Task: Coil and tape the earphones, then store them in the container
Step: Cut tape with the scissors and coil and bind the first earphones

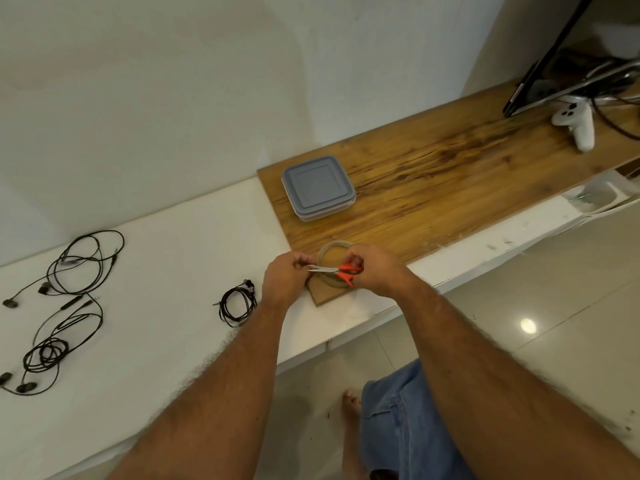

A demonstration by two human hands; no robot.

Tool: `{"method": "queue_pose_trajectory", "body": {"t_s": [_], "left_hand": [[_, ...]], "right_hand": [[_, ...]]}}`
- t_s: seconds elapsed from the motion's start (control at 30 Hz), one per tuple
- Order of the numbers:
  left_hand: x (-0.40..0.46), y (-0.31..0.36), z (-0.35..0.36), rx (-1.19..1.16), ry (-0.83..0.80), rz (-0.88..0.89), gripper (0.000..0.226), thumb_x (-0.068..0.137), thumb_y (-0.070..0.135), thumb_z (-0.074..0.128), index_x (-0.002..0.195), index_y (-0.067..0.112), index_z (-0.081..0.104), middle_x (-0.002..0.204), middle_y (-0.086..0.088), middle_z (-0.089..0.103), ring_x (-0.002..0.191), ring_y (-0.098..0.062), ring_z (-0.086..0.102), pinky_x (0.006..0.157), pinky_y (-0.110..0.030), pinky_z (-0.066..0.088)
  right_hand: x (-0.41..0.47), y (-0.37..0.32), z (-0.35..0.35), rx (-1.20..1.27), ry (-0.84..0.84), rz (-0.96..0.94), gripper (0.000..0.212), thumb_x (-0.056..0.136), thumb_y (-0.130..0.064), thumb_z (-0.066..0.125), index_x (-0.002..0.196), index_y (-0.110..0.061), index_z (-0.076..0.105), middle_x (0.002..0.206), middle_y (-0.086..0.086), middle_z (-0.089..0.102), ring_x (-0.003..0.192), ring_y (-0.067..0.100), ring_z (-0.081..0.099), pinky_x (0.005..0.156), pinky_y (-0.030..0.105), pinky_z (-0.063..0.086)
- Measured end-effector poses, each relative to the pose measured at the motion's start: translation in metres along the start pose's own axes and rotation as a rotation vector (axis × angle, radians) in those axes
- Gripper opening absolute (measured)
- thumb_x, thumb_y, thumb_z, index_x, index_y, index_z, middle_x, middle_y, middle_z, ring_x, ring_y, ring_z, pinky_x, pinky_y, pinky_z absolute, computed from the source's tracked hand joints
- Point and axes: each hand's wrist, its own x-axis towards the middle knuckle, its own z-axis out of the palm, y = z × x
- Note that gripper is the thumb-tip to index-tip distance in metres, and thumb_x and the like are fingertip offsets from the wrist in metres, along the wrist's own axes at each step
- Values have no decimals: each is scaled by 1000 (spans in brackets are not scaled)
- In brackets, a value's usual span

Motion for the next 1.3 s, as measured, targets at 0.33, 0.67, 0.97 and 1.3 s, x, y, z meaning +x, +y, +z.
{"method": "queue_pose_trajectory", "body": {"t_s": [0.33,0.67,0.97,1.3], "left_hand": [[0,1,-4,213,-28,129,12,91,23,56,87,32,62,74,10,63,72,-14,57,68,-32,47],[-6,8,-10,161,-113,119,15,98,19,42,93,27,53,77,9,58,68,-12,51,61,-32,40],[-18,27,-33,-293,-265,-68,22,98,12,37,85,17,55,69,0,48,55,-11,47,50,-25,37],[-34,60,-47,-443,-323,-355,23,93,16,43,70,16,48,59,1,44,48,-9,41,42,-19,34]], "right_hand": [[4,5,-1,55,-6,-12,24,76,-17,81,96,-19,68,84,0,67,76,13,59,63,27,51],[-1,-5,10,38,32,-43,34,79,-28,77,111,-26,64,94,-6,67,89,12,64,78,35,58],[-14,-21,5,457,-72,2,31,83,-7,72,108,-19,58,95,3,70,70,23,72,51,30,51],[-22,-36,6,645,12,-13,37,83,-6,72,112,-20,55,72,8,68,59,26,66,55,40,56]]}}
